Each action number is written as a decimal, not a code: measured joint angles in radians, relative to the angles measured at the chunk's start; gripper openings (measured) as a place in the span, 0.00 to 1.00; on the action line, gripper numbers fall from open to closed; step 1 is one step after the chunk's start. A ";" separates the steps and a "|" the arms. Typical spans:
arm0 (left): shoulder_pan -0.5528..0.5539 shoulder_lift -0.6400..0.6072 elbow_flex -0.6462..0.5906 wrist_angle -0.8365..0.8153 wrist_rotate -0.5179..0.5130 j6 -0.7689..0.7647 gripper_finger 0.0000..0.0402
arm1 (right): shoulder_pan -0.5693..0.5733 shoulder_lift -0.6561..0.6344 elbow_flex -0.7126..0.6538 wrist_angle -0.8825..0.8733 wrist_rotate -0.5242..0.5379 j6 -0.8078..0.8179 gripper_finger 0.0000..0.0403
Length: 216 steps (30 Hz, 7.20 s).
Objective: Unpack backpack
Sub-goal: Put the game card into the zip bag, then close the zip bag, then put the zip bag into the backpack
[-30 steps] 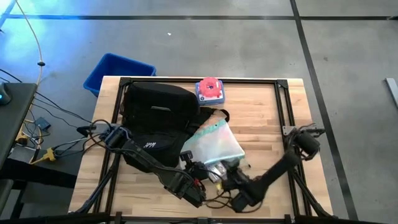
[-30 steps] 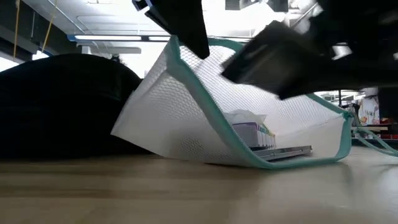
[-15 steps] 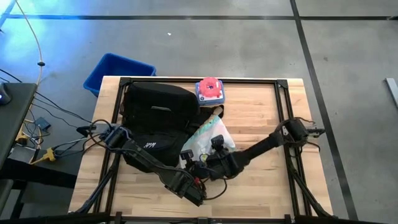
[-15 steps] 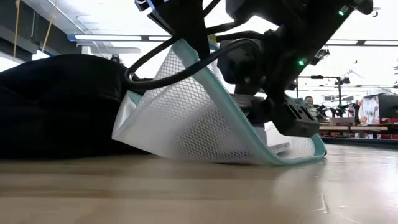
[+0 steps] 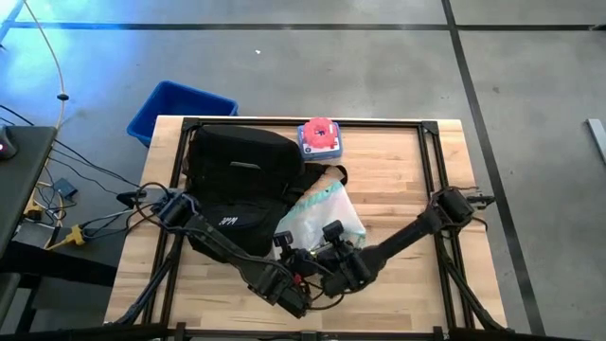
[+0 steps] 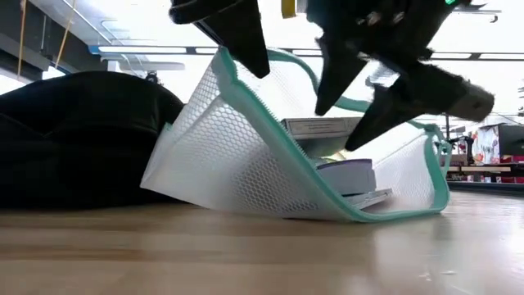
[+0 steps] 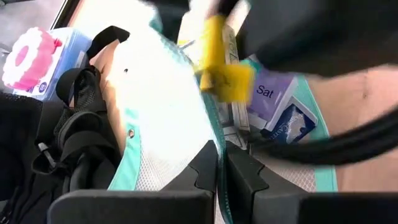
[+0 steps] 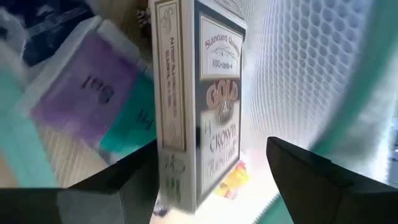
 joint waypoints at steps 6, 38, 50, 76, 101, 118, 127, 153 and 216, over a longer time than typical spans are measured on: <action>-0.018 0.000 0.000 -0.013 -0.001 -0.001 0.00 | 0.114 -0.014 0.002 -0.031 0.036 0.053 0.65; -0.002 0.001 -0.004 -0.015 -0.003 0.034 0.00 | 0.176 -0.039 -0.409 0.005 0.059 0.125 0.60; 0.105 0.003 -0.163 0.080 -0.132 0.332 0.01 | 0.257 -0.037 -0.279 -0.077 -0.063 0.397 0.04; -0.080 -0.085 -0.111 0.142 0.105 0.327 0.31 | 0.244 -0.037 -0.003 -0.043 -0.158 0.890 0.02; -0.085 0.122 -0.111 0.888 -0.129 0.515 0.32 | 0.233 -0.037 0.133 0.047 -0.116 0.806 0.02; -0.093 0.120 -0.111 0.904 -0.149 0.462 0.03 | 0.240 -0.036 0.131 0.045 -0.121 0.806 0.02; -0.134 0.093 -0.110 0.794 -0.185 0.341 0.01 | 0.250 -0.023 0.118 0.031 -0.185 0.756 0.13; -0.180 0.069 -0.112 -0.025 0.031 -0.373 0.00 | 0.362 0.002 0.118 -0.147 -0.121 0.883 0.00; 0.094 -0.021 0.167 -0.484 0.683 0.361 0.38 | 0.535 0.000 0.119 0.008 0.150 0.989 0.80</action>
